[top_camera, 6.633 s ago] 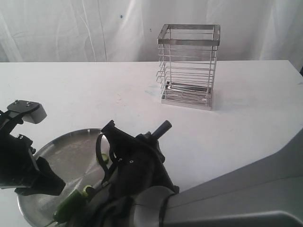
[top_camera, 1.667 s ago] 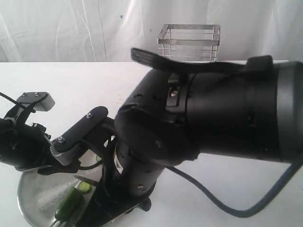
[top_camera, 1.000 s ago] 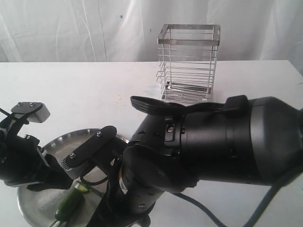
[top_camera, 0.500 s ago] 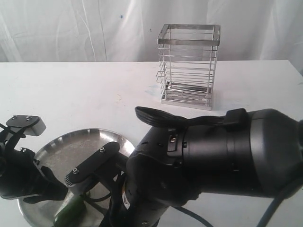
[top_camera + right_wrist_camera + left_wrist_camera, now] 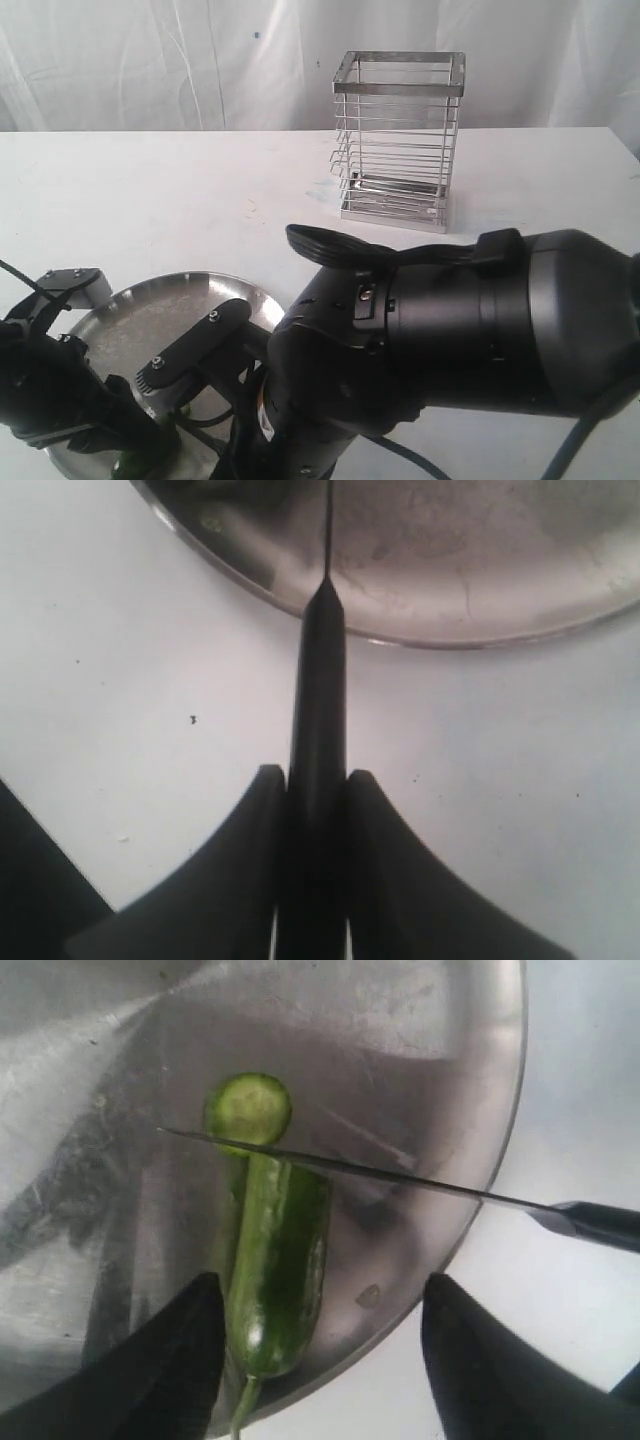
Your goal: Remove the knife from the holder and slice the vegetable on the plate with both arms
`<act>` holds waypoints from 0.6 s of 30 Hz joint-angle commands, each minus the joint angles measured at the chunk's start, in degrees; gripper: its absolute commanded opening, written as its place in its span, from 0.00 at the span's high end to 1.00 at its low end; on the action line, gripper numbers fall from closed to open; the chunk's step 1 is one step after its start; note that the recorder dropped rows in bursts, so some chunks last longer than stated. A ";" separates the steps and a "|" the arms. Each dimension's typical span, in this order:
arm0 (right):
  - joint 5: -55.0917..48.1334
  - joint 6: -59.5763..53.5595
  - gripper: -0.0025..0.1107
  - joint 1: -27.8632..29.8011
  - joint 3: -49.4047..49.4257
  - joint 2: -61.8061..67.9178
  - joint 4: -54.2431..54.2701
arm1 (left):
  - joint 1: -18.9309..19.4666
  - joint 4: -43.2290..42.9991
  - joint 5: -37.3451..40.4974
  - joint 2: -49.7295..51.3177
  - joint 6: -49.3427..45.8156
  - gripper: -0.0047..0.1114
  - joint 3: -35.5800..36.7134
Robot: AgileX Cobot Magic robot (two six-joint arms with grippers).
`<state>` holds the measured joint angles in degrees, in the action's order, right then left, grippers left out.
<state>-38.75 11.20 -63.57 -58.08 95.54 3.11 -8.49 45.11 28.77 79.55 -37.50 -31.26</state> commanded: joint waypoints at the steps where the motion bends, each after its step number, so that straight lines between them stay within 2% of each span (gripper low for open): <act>1: -1.83 -1.99 0.98 -0.31 0.35 -0.01 0.37 | -0.21 2.41 1.66 1.83 -1.75 0.43 0.53; 18: -2.75 -3.14 0.98 -0.31 0.35 -0.01 0.15 | -0.21 2.97 -2.20 7.29 -2.91 0.45 0.53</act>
<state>-40.81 9.44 -63.57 -58.08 95.54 3.11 -8.49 47.06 25.91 86.12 -39.65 -31.26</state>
